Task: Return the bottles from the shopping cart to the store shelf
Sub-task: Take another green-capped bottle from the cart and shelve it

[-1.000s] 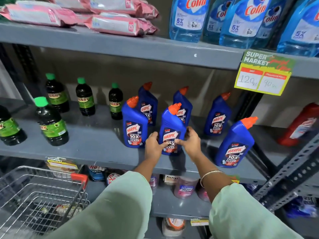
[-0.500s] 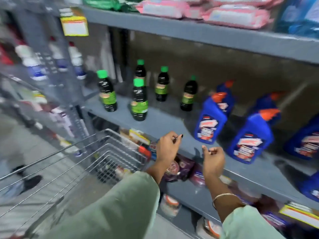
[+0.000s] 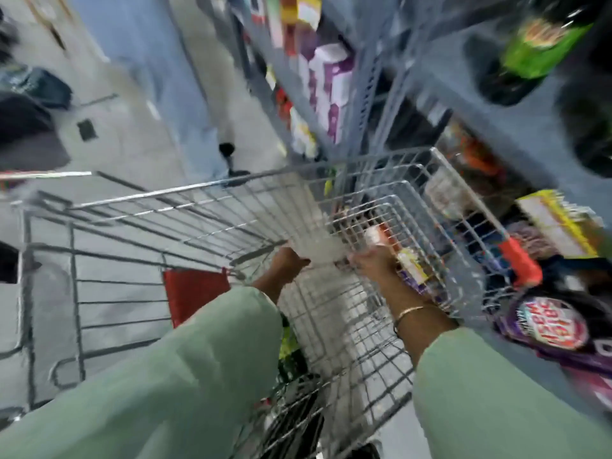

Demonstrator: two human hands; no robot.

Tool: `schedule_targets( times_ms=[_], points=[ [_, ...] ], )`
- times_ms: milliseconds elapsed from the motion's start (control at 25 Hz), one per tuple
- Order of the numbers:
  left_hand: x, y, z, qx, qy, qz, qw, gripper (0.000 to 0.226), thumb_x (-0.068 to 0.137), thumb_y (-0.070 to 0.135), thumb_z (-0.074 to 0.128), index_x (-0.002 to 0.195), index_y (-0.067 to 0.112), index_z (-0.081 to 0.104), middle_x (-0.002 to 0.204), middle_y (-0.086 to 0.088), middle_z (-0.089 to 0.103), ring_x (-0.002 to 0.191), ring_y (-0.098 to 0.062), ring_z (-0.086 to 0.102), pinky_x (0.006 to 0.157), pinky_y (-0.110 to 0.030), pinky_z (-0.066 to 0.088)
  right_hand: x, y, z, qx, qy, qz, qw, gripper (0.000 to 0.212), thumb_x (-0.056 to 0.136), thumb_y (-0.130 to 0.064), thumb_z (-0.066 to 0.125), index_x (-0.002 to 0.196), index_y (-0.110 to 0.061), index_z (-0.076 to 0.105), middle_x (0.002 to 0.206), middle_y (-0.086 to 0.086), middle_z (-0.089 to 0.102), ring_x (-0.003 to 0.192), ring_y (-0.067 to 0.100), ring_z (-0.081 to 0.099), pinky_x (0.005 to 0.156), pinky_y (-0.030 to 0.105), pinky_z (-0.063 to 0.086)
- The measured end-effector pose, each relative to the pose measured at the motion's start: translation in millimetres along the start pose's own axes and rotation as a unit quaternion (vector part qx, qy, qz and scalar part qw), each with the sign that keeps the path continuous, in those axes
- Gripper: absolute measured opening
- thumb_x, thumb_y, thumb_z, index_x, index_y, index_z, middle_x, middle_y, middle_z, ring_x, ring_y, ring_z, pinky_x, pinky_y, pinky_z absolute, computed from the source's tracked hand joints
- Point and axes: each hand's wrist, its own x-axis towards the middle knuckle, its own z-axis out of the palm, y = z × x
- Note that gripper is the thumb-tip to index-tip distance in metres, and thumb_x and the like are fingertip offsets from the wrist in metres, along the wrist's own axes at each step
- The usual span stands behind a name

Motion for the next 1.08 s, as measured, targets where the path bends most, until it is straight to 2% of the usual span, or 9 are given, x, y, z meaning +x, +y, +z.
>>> schedule_targets(
  times_ms=[80,200,240,360,440,560,680,880,1080],
  points=[
    [13.0,-46.9,3.4,-0.004,0.000,-0.070,0.998,0.031,0.084,0.024,0.064,0.092,-0.005,0.062,0.092,-0.032,0.063,0.082,-0.032,0.069,0.070,-0.040,0.055,15.5,27.4,49.4,-0.095,-0.084,0.073,0.989,0.022,0.068,-0.016,0.077,0.083,-0.005,0.063,0.078,0.010,0.059,0.068,0.017,0.053,0.070,0.027,0.055],
    [25.4,-92.3,18.2,0.017,0.014,-0.126,0.992,0.040,0.086,0.023,0.063,0.105,-0.012,0.061,0.115,-0.029,0.063,0.111,-0.037,0.060,0.093,-0.041,0.047,9.7,60.7,112.1,-0.250,-0.179,0.090,0.947,0.057,0.075,-0.024,0.072,0.122,-0.005,0.048,0.110,0.022,0.058,0.097,0.030,0.061,0.091,0.040,0.048],
    [29.3,-103.2,25.0,0.012,0.020,-0.142,0.990,0.045,0.085,0.024,0.063,0.110,-0.013,0.058,0.119,-0.028,0.062,0.113,-0.037,0.059,0.095,-0.041,0.045,5.9,71.6,128.0,-0.285,-0.208,0.086,0.932,0.057,0.078,-0.023,0.069,0.126,-0.005,0.044,0.115,0.021,0.057,0.106,0.030,0.059,0.091,0.038,0.047],
    [45.7,-119.5,41.9,-0.019,0.030,-0.162,0.986,0.046,0.085,0.022,0.063,0.116,-0.011,0.054,0.122,-0.027,0.059,0.114,-0.038,0.056,0.096,-0.042,0.045,-9.7,98.5,156.4,-0.271,-0.246,0.115,0.923,0.018,0.082,-0.015,0.063,0.096,-0.008,0.055,0.100,0.011,0.049,0.098,0.018,0.052,0.074,0.027,0.038],
    [54.8,-124.0,48.6,-0.030,0.036,-0.173,0.984,0.044,0.084,0.019,0.063,0.116,-0.009,0.054,0.123,-0.027,0.059,0.114,-0.038,0.056,0.096,-0.041,0.046,-14.2,115.3,169.3,-0.268,-0.254,0.109,0.923,0.034,0.078,-0.020,0.068,0.106,-0.003,0.058,0.109,0.009,0.060,0.106,0.023,0.058,0.078,0.026,0.042],
    [59.6,-126.6,53.6,-0.033,0.063,-0.184,0.980,0.039,0.085,0.015,0.061,0.114,-0.009,0.055,0.120,-0.027,0.060,0.112,-0.038,0.057,0.094,-0.041,0.048,-25.0,121.6,175.3,-0.244,-0.223,0.095,0.939,0.051,0.071,-0.027,0.072,0.114,-0.005,0.055,0.118,0.018,0.064,0.107,0.031,0.062,0.088,0.036,0.050],
    [57.6,-121.1,48.4,-0.073,0.088,-0.187,0.976,0.032,0.084,0.016,0.063,0.103,-0.009,0.060,0.111,-0.027,0.064,0.103,-0.036,0.063,0.086,-0.040,0.053,-27.6,112.4,168.1,-0.257,-0.201,0.086,0.941,0.050,0.069,-0.023,0.076,0.111,-0.006,0.055,0.115,0.015,0.066,0.106,0.029,0.062,0.079,0.027,0.045],
    [36.4,-46.2,20.1,-0.135,0.116,-0.086,0.980,0.039,0.070,0.018,0.077,0.098,-0.006,0.064,0.103,-0.029,0.068,0.098,-0.037,0.066,0.087,-0.047,0.056,-30.1,53.5,114.7,-0.227,-0.091,0.010,0.970,0.046,0.069,-0.022,0.075,0.108,-0.006,0.056,0.113,0.018,0.066,0.103,0.034,0.062,0.082,0.037,0.050],
    [-25.4,91.1,-14.4,-0.120,0.164,0.090,0.975,0.038,0.070,0.022,0.076,0.100,-0.001,0.066,0.105,-0.025,0.069,0.100,-0.035,0.064,0.083,-0.040,0.051,-52.3,-34.6,12.6,-0.141,0.005,-0.081,0.987,0.048,0.073,-0.023,0.073,0.115,-0.009,0.054,0.121,0.015,0.061,0.110,0.033,0.057,0.088,0.034,0.046]
  ],
)
